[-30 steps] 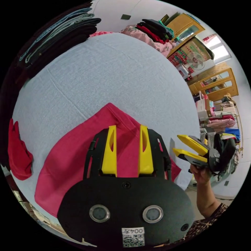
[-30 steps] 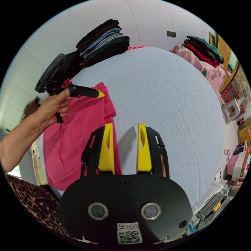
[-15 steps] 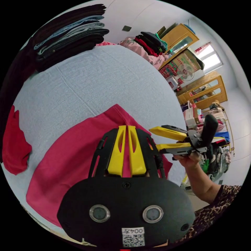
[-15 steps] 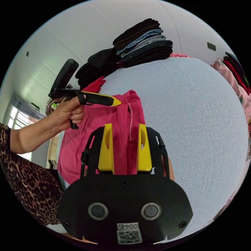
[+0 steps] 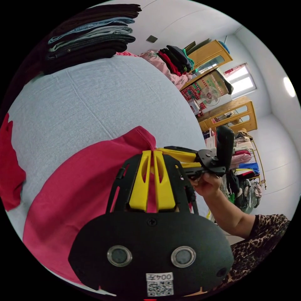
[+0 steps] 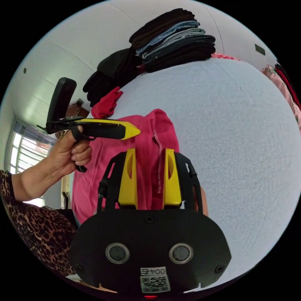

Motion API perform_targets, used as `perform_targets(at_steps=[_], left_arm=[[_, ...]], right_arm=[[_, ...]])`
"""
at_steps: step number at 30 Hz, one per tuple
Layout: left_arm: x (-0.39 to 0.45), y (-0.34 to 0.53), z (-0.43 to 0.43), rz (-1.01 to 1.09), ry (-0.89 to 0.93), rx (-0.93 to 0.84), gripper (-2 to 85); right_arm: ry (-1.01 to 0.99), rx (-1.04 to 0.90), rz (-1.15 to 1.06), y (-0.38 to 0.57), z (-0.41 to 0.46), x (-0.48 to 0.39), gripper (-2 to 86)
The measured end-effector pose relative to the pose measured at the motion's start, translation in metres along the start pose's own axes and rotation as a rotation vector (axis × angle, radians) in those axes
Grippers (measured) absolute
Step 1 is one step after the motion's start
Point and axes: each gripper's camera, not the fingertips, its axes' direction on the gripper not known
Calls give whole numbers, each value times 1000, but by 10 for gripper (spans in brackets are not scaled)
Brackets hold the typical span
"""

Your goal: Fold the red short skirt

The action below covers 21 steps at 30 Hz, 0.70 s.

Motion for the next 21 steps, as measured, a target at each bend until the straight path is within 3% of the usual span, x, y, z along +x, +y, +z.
perform_targets(at_steps=[7,12,21], left_arm=[[-10,-9,2,-12,15,-5,13],[-12,-10,1,-10,17,-1,12],[-22,-6,10,-36,27,-4,13]], right_arm=[[-83,-37,-43,10,10,-10,138],[-15,46,-59,13,-6,-15,126],[-45,-4,-55,27,21,-28,133]])
